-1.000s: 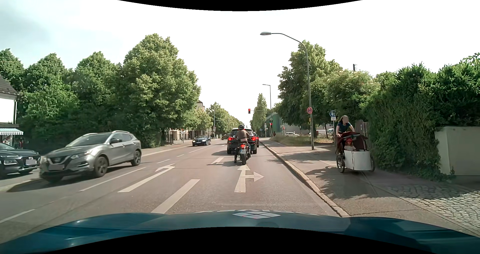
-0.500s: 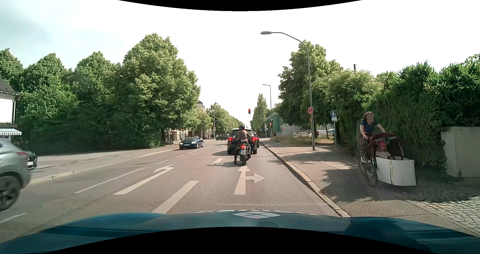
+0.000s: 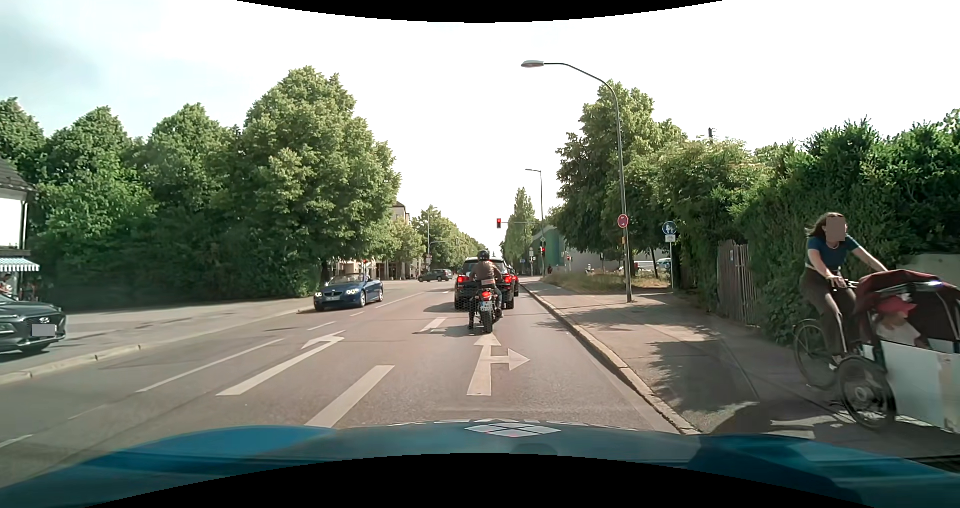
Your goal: Follow the waypoints while adhering to traffic rules and regulations
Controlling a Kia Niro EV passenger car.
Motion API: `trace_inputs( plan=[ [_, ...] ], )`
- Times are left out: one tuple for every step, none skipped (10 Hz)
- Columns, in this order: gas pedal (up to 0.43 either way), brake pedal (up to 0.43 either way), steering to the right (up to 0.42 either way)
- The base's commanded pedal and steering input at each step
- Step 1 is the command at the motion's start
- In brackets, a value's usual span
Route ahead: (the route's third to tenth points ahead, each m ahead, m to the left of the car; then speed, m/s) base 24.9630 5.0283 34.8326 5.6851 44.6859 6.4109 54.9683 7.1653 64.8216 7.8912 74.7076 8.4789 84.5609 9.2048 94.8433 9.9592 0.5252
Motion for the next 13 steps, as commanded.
trace_inputs(
  plan=[
    [0.000, 0.073, -0.014],
    [0.000, 0.085, -0.014],
    [0.000, 0.110, -0.013],
    [0.000, 0.116, -0.013],
    [0.000, 0.128, -0.013],
    [0.000, 0.140, -0.012],
    [0.000, 0.134, -0.012],
    [0.000, 0.140, -0.012],
    [0.000, 0.134, -0.011],
    [0.000, 0.146, -0.011],
    [0.000, 0.140, -0.011],
    [0.000, 0.146, -0.011],
    [0.000, 0.146, -0.011]
  ],
)
